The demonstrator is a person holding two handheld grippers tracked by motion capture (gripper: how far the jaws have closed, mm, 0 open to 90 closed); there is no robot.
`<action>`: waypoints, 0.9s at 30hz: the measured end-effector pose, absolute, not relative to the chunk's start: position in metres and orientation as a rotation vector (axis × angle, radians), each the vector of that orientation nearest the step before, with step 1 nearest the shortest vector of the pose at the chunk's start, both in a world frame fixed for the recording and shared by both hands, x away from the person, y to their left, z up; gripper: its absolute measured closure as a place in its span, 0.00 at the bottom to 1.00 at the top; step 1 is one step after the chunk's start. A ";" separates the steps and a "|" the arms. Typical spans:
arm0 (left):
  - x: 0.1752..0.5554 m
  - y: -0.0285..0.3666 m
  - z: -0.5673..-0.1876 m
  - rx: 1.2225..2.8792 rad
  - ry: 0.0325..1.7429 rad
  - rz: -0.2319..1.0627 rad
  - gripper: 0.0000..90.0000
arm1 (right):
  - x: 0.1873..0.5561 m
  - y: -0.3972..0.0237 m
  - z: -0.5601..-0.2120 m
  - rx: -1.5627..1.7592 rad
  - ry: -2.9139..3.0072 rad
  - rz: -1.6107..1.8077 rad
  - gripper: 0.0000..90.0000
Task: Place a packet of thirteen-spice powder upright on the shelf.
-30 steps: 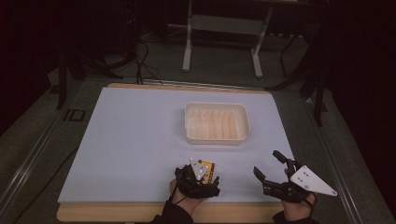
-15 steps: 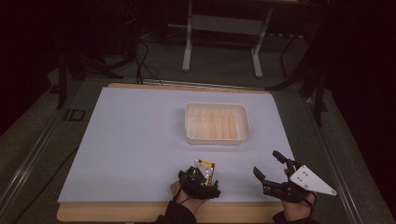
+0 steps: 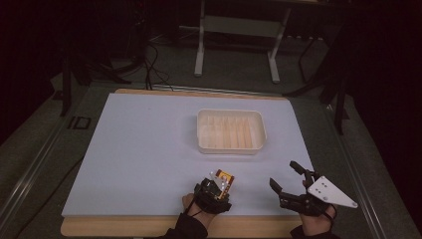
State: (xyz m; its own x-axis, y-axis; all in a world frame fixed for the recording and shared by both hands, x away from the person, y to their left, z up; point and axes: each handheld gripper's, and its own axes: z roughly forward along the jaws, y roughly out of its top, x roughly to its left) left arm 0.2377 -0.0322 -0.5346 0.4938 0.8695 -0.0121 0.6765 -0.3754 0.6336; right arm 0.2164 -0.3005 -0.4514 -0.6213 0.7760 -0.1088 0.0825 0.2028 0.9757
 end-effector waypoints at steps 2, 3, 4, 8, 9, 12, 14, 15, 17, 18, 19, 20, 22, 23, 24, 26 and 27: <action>0.238 -0.031 -0.534 2.174 1.255 0.437 0.36 | 0.216 -0.301 -0.451 0.796 1.869 1.461 0.17; 0.238 -0.031 -0.534 2.174 1.255 0.437 0.36 | 0.216 -0.301 -0.451 0.796 1.869 1.461 0.17; 0.239 -0.029 -0.533 2.172 1.248 0.429 0.36 | 0.216 -0.301 -0.451 0.796 1.870 1.461 0.17; 0.239 -0.026 -0.527 2.164 1.203 0.407 0.37 | 0.217 -0.301 -0.452 0.799 1.870 1.460 0.17; 0.239 -0.024 -0.524 2.169 1.180 0.398 0.36 | 0.217 -0.301 -0.452 0.798 1.871 1.460 0.17; 0.239 -0.020 -0.516 2.157 1.127 0.387 0.37 | 0.217 -0.301 -0.452 0.797 1.872 1.458 0.17; 0.240 -0.017 -0.511 2.142 1.106 0.382 0.36 | 0.217 -0.300 -0.452 0.796 1.873 1.458 0.17; 0.240 -0.012 -0.506 2.112 1.084 0.357 0.37 | 0.216 -0.300 -0.452 0.796 1.873 1.458 0.17; 0.241 -0.007 -0.502 2.100 1.054 0.351 0.37 | 0.217 -0.300 -0.452 0.795 1.872 1.457 0.17; 0.241 -0.007 -0.502 2.100 1.054 0.351 0.37 | 0.217 -0.300 -0.452 0.798 1.872 1.458 0.17; 0.240 -0.002 -0.498 2.083 1.042 0.379 0.37 | 0.217 -0.300 -0.452 0.799 1.872 1.457 0.17; 0.240 -0.002 -0.498 2.083 1.042 0.379 0.37 | 0.217 -0.300 -0.452 0.799 1.872 1.457 0.17; 0.240 0.003 -0.495 2.063 1.024 0.373 0.37 | 0.217 -0.300 -0.452 0.800 1.873 1.456 0.17; 0.240 0.008 -0.492 2.044 1.009 0.363 0.37 | 0.217 -0.299 -0.452 0.798 1.872 1.458 0.17; 0.240 0.011 -0.490 2.028 0.995 0.363 0.37 | 0.217 -0.299 -0.452 0.796 1.872 1.458 0.17; 0.239 0.013 -0.488 2.021 0.992 0.377 0.37 | 0.217 -0.299 -0.452 0.795 1.874 1.457 0.17; 0.239 0.015 -0.487 2.004 0.969 0.363 0.37 | 0.217 -0.298 -0.452 0.790 1.874 1.455 0.17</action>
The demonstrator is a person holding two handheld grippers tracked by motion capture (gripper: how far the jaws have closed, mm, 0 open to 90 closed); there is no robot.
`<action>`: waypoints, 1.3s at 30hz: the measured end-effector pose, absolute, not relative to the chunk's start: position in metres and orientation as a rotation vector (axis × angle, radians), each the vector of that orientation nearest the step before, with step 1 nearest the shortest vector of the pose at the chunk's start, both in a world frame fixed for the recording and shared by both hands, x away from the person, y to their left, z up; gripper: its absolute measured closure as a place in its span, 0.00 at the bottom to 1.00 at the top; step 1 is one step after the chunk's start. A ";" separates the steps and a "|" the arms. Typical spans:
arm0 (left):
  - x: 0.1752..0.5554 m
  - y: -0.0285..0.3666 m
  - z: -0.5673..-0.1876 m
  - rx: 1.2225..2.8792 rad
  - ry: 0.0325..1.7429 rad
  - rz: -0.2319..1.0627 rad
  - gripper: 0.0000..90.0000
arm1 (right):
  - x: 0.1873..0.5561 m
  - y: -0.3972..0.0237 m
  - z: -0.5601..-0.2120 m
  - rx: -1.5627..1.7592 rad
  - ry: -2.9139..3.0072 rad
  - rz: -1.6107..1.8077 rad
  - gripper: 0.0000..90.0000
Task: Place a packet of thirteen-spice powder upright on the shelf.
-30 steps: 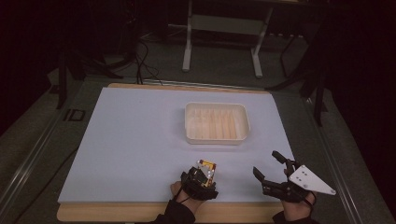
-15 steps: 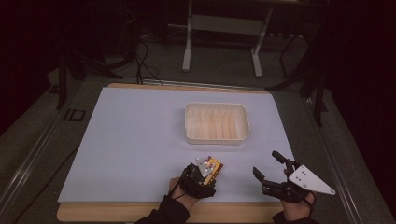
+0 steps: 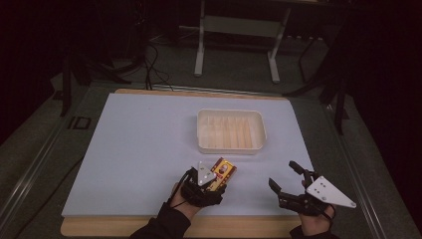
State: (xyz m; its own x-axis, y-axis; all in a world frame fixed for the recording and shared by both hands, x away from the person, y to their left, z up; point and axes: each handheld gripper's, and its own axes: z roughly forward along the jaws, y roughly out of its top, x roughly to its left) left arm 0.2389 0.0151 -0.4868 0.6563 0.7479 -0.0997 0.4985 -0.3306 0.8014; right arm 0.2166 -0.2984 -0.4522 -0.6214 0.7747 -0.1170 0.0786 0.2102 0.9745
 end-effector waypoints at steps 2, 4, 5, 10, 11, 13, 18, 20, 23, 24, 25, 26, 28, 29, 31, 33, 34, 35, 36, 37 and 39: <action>0.237 0.020 -0.483 1.974 0.932 0.374 0.37 | 0.216 -0.297 -0.452 0.773 1.867 1.451 0.17; 0.237 0.023 -0.481 1.949 0.914 0.395 0.37 | 0.216 -0.296 -0.451 0.751 1.863 1.450 0.18; 0.238 0.024 -0.480 1.948 0.910 0.390 0.37 | 0.216 -0.296 -0.451 0.745 1.860 1.451 0.18; 0.239 0.029 -0.478 1.910 0.879 0.367 0.37 | 0.218 -0.294 -0.451 0.732 1.865 1.431 0.16; 0.238 0.029 -0.478 1.907 0.874 0.375 0.37 | 0.218 -0.294 -0.451 0.743 1.872 1.446 0.15; 0.237 0.028 -0.478 1.902 0.864 0.371 0.37 | 0.219 -0.294 -0.450 0.757 1.875 1.449 0.15; 0.233 0.028 -0.476 1.885 0.816 0.382 0.37 | 0.219 -0.292 -0.439 0.838 1.889 1.436 0.14; 0.232 0.029 -0.476 1.851 0.799 0.388 0.37 | 0.218 -0.287 -0.437 0.855 1.893 1.484 0.12; 0.232 0.031 -0.477 1.802 0.803 0.399 0.37 | 0.218 -0.274 -0.432 0.862 1.921 1.537 0.12; 0.232 0.031 -0.478 1.790 0.799 0.391 0.37 | 0.218 -0.268 -0.430 0.857 1.920 1.535 0.12; 0.233 0.032 -0.479 1.782 0.793 0.388 0.37 | 0.218 -0.265 -0.429 0.851 1.921 1.537 0.13; 0.233 0.033 -0.481 1.765 0.784 0.398 0.37 | 0.218 -0.261 -0.428 0.841 1.917 1.548 0.15; 0.232 0.036 -0.484 1.718 0.752 0.401 0.37 | 0.220 -0.252 -0.424 0.847 1.921 1.582 0.15; 0.233 0.037 -0.485 1.700 0.745 0.392 0.37 | 0.221 -0.250 -0.423 0.854 1.923 1.598 0.15; 0.233 0.039 -0.487 1.655 0.729 0.385 0.37 | 0.224 -0.242 -0.421 0.871 1.937 1.629 0.20; 0.234 0.040 -0.489 1.623 0.722 0.388 0.37 | 0.227 -0.236 -0.420 0.878 1.948 1.649 0.22; 0.234 0.041 -0.490 1.609 0.719 0.395 0.37 | 0.228 -0.233 -0.419 0.889 1.952 1.658 0.27; 0.233 0.041 -0.490 1.602 0.721 0.406 0.37 | 0.230 -0.229 -0.419 0.911 1.955 1.680 0.27; 0.233 0.041 -0.491 1.597 0.716 0.414 0.37 | 0.231 -0.227 -0.418 0.919 1.954 1.694 0.27; 0.232 0.041 -0.491 1.590 0.706 0.440 0.37 | 0.233 -0.224 -0.418 0.927 1.950 1.705 0.30; 0.230 0.040 -0.491 1.583 0.692 0.499 0.37 | 0.236 -0.218 -0.417 0.951 1.951 1.740 0.35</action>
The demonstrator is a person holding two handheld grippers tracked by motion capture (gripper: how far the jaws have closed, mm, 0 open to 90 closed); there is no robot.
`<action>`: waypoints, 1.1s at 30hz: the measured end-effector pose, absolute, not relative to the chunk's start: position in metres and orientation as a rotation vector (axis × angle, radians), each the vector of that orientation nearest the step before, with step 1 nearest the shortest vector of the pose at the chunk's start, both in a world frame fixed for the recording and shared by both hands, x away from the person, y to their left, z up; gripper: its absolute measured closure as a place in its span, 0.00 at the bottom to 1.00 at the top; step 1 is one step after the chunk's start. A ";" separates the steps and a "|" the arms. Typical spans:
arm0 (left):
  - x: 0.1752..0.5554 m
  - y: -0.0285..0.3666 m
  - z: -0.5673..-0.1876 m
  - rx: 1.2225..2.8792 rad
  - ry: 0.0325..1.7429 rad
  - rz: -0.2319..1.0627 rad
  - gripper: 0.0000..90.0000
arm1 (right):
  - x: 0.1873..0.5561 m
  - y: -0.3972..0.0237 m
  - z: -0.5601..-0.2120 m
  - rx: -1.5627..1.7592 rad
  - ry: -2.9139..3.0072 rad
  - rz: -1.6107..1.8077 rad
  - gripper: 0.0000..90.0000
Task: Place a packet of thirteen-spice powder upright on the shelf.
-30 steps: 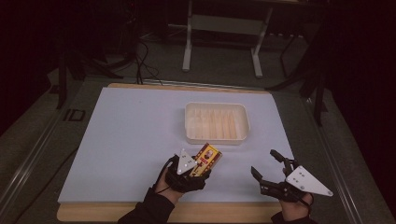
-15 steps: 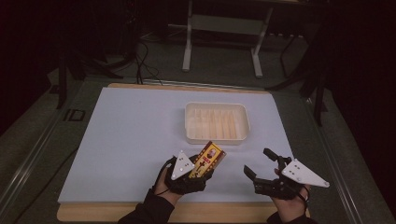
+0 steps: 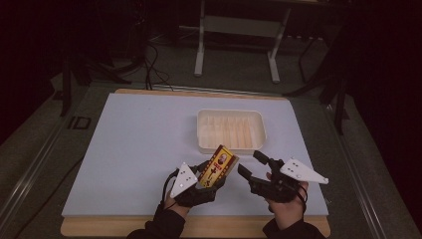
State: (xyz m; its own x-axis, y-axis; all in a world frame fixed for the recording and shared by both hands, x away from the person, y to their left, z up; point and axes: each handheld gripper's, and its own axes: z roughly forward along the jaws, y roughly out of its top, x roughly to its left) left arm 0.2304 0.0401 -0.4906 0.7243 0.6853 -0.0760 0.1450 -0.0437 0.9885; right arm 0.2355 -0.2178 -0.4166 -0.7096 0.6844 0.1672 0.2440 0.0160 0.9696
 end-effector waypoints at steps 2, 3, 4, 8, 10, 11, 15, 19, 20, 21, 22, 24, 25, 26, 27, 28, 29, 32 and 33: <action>0.230 0.040 -0.490 1.578 0.661 0.520 0.37 | 0.238 -0.212 -0.417 0.986 1.961 1.762 0.37; 0.229 0.040 -0.490 1.575 0.645 0.530 0.37 | 0.239 -0.211 -0.417 1.013 1.961 1.776 0.38; 0.228 0.039 -0.489 1.575 0.631 0.537 0.37 | 0.240 -0.209 -0.417 1.045 1.956 1.802 0.38; 0.226 0.039 -0.490 1.545 0.598 0.565 0.37 | 0.246 -0.204 -0.419 1.154 1.952 1.863 0.42; 0.225 0.039 -0.491 1.522 0.592 0.575 0.37 | 0.249 -0.203 -0.421 1.217 1.952 1.910 0.45; 0.225 0.040 -0.491 1.512 0.587 0.576 0.37 | 0.251 -0.202 -0.421 1.244 1.959 1.927 0.46; 0.223 0.040 -0.490 1.478 0.575 0.595 0.37 | 0.254 -0.196 -0.422 1.322 1.972 1.964 0.50; 0.223 0.041 -0.490 1.464 0.581 0.590 0.37 | 0.256 -0.190 -0.422 1.343 1.969 1.999 0.56; 0.222 0.040 -0.490 1.471 0.580 0.607 0.37 | 0.256 -0.189 -0.422 1.349 1.964 2.011 0.58; 0.221 0.040 -0.490 1.470 0.571 0.610 0.37 | 0.257 -0.188 -0.422 1.365 1.966 2.023 0.59; 0.221 0.039 -0.490 1.473 0.565 0.612 0.36 | 0.258 -0.186 -0.422 1.377 1.965 2.034 0.59; 0.219 0.038 -0.489 1.474 0.555 0.621 0.36 | 0.262 -0.184 -0.422 1.412 1.982 2.045 0.60; 0.219 0.037 -0.489 1.475 0.555 0.621 0.36 | 0.263 -0.183 -0.423 1.424 1.982 2.058 0.60; 0.219 0.037 -0.490 1.479 0.553 0.629 0.36 | 0.264 -0.182 -0.424 1.447 1.989 2.070 0.62; 0.219 0.037 -0.491 1.478 0.551 0.627 0.36 | 0.265 -0.182 -0.424 1.457 1.995 2.073 0.64; 0.218 0.037 -0.491 1.480 0.557 0.629 0.36 | 0.265 -0.181 -0.424 1.463 1.993 2.080 0.66; 0.218 0.036 -0.492 1.481 0.562 0.633 0.36 | 0.265 -0.181 -0.425 1.452 1.989 2.074 0.70; 0.217 0.034 -0.494 1.481 0.581 0.640 0.36 | 0.263 -0.179 -0.423 1.436 1.992 2.037 0.74; 0.217 0.034 -0.494 1.480 0.586 0.637 0.36 | 0.263 -0.178 -0.423 1.431 1.999 2.022 0.74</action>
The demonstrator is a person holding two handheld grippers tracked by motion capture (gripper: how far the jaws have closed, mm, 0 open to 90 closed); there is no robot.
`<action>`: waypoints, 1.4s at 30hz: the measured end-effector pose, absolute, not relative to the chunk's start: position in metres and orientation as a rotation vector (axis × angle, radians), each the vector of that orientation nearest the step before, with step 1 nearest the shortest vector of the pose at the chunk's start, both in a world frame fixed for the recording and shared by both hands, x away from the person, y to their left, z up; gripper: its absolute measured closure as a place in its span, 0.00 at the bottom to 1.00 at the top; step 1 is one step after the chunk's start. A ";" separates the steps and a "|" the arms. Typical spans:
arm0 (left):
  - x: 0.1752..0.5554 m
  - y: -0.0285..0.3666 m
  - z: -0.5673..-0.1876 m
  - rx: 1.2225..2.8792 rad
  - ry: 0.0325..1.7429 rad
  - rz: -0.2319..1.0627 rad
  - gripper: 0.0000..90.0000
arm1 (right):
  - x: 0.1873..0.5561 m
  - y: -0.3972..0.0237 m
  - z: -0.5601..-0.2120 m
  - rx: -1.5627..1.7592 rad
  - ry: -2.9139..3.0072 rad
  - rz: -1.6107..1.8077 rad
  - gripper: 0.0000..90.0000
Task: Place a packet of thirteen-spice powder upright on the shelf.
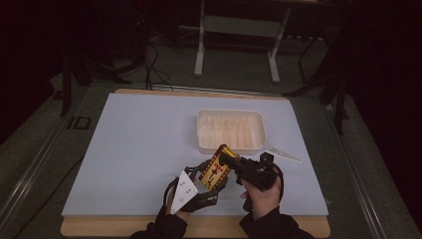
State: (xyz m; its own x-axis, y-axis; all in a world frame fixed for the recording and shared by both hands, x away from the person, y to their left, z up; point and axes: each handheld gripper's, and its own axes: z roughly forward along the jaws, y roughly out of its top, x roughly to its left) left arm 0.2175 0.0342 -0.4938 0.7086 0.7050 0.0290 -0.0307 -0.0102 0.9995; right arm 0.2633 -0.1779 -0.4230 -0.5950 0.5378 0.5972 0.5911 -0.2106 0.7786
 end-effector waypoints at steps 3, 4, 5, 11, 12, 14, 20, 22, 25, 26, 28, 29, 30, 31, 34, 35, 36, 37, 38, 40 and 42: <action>0.217 0.033 -0.494 1.488 0.597 0.635 0.36 | 0.264 -0.177 -0.422 -1.394 -1.975 -1.956 0.75; 0.217 0.033 -0.494 1.488 0.598 0.639 0.35 | 0.264 -0.177 -0.422 -1.392 -1.985 -1.951 0.75; 0.217 0.033 -0.494 1.489 0.600 0.641 0.35 | 0.264 -0.177 -0.421 -1.386 -1.995 -1.954 0.75; 0.216 0.030 -0.490 1.508 0.595 0.661 0.29 | 0.265 -0.175 -0.418 -1.373 -2.011 -1.956 0.75; 0.216 0.029 -0.490 1.513 0.594 0.669 0.27 | 0.265 -0.175 -0.417 -1.370 -2.018 -1.955 0.75; 0.215 0.028 -0.490 1.519 0.592 0.670 0.21 | 0.266 -0.173 -0.417 -1.365 -2.035 -1.958 0.75; 0.215 0.029 -0.486 1.511 0.597 0.656 0.17 | 0.266 -0.171 -0.415 -1.344 -2.083 -1.959 0.75; 0.215 0.030 -0.484 1.506 0.590 0.668 0.17 | 0.267 -0.172 -0.414 -1.342 -2.088 -1.960 0.75; 0.214 0.031 -0.480 1.508 0.586 0.673 0.17 | 0.267 -0.173 -0.412 -1.346 -2.115 -1.972 0.75; 0.214 0.031 -0.480 1.508 0.586 0.673 0.17 | 0.267 -0.173 -0.412 -1.346 -2.115 -1.972 0.75; 0.214 0.032 -0.478 1.515 0.601 0.655 0.16 | 0.267 -0.175 -0.409 -1.351 -2.148 -1.997 0.75; 0.213 0.032 -0.477 1.517 0.606 0.652 0.15 | 0.267 -0.176 -0.408 -1.356 -2.165 -2.007 0.75; 0.212 0.032 -0.475 1.533 0.605 0.637 0.14 | 0.268 -0.178 -0.405 -1.363 -2.194 -2.036 0.75; 0.212 0.032 -0.475 1.533 0.605 0.637 0.14 | 0.268 -0.178 -0.405 -1.363 -2.194 -2.036 0.75; 0.211 0.032 -0.471 1.536 0.623 0.608 0.13 | 0.268 -0.182 -0.401 -1.379 -2.243 -2.086 0.75; 0.212 0.032 -0.470 1.546 0.638 0.589 0.12 | 0.269 -0.183 -0.400 -1.384 -2.267 -2.098 0.75; 0.211 0.032 -0.468 1.559 0.648 0.578 0.09 | 0.269 -0.184 -0.399 -1.389 -2.286 -2.110 0.75; 0.211 0.032 -0.467 1.560 0.642 0.569 0.08 | 0.270 -0.185 -0.397 -1.392 -2.310 -2.123 0.75; 0.210 0.031 -0.466 1.576 0.647 0.575 0.08 | 0.271 -0.185 -0.396 -1.393 -2.321 -2.133 0.75; 0.208 0.031 -0.466 1.590 0.646 0.561 0.08 | 0.273 -0.187 -0.393 -1.405 -2.381 -2.162 0.75; 0.207 0.032 -0.466 1.597 0.656 0.550 0.08 | 0.275 -0.189 -0.391 -1.406 -2.417 -2.188 0.75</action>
